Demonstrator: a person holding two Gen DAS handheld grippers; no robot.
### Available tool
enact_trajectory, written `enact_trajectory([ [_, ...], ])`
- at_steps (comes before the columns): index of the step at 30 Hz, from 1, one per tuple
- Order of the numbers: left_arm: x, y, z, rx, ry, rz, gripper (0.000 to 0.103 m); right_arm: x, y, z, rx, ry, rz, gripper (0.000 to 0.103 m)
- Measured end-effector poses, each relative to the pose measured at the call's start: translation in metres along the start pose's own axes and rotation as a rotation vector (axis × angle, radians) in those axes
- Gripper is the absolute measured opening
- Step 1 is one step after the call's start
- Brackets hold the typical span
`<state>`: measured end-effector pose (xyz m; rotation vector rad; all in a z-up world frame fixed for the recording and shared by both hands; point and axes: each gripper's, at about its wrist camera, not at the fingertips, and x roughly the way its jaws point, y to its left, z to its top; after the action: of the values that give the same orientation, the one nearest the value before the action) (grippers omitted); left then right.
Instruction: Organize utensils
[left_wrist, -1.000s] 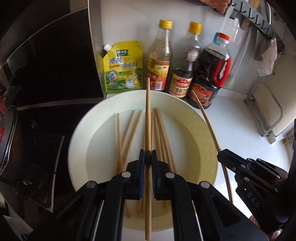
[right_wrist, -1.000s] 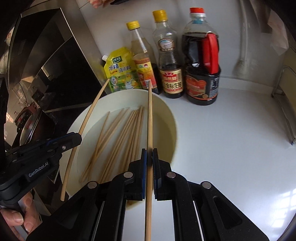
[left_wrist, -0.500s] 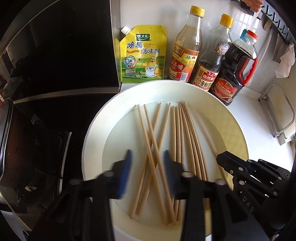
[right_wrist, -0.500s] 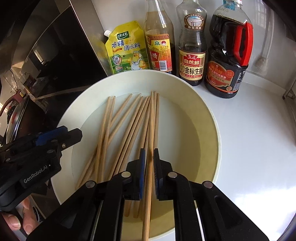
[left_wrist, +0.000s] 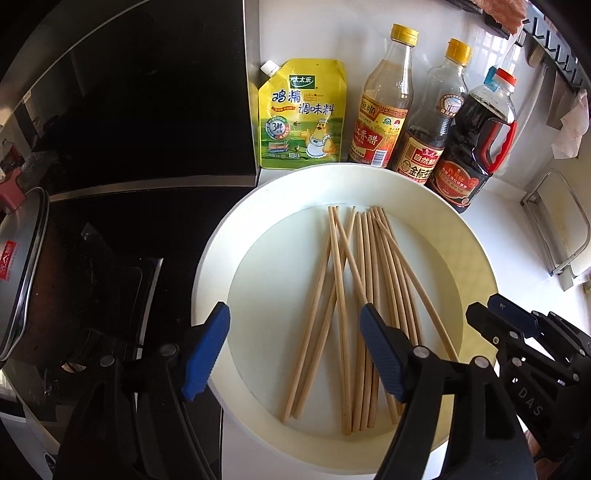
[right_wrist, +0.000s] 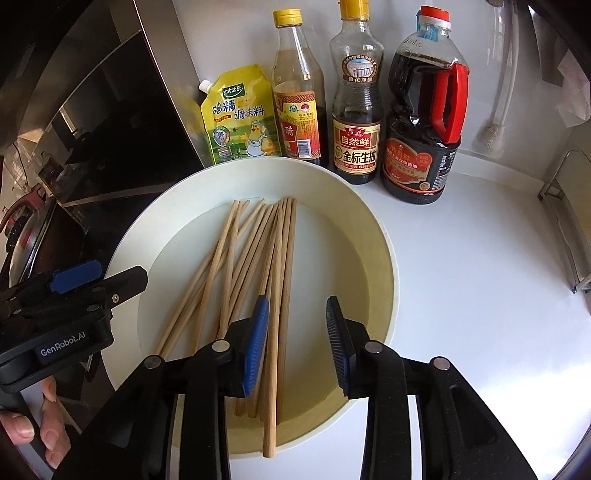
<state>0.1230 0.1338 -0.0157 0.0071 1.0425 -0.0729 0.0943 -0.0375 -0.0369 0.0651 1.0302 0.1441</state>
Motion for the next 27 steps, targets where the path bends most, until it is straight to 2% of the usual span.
enact_trajectory([
  [4, -0.008, 0.005, -0.002, -0.005, -0.016, 0.007, 0.079, -0.007, 0.003, -0.001, -0.006, -0.011, 0.000, 0.032],
  [15, -0.023, 0.007, -0.004, 0.002, -0.041, 0.012, 0.081, -0.021, 0.007, -0.008, -0.018, -0.024, -0.003, 0.034],
  [27, -0.034, 0.008, -0.007, -0.003, -0.058, 0.022, 0.090, -0.028, 0.009, -0.012, -0.024, -0.033, -0.011, 0.039],
])
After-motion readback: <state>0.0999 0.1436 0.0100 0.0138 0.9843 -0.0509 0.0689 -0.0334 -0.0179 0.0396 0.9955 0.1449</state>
